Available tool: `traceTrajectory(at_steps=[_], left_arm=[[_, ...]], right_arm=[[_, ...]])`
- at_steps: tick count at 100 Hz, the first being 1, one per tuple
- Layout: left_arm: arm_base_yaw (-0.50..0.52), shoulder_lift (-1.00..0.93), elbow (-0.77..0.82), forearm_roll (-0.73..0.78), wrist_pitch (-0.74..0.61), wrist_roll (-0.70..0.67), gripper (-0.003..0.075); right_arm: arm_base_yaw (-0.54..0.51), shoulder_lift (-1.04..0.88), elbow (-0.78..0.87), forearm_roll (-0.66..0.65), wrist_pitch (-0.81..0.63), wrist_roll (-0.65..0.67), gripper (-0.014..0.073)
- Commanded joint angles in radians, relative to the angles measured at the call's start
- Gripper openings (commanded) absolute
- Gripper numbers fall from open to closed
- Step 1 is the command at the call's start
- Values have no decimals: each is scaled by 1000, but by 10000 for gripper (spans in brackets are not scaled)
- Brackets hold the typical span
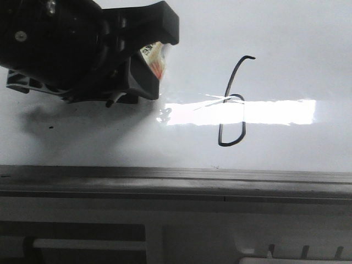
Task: Write number 6 on whiteboard
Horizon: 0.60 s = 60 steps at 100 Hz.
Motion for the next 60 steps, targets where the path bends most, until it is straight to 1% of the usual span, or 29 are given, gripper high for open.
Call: traceTrajectory(at_steps=[1,21,26,38,43,49,60], left_arm=[[20,33,5,-25,-157,-7,293],[20,33,5,-25,-161,-7,313],[20,33,5,-25,-162,-7,341],[20,33,5,-25,-199,-7,445],[20,33,5,-25,-219,-7,463],[20,33,5,-25,-239,-7,468],[20,33,5,-25,-240,-7,487]], right_arm=[[-5,-3,-26,49,-56,0,-64],[-5,-3,-26,61,-56,0,-64],[-5,-3,-26,61,-56,0,-64],[-5,-3,-26,69,-56,0,-64],[-5,-3,-26,71,-56,0,-64],[-5,-3,-26,71,-56,0,-64],[-5,-3,-26,71,-56,0,-64]])
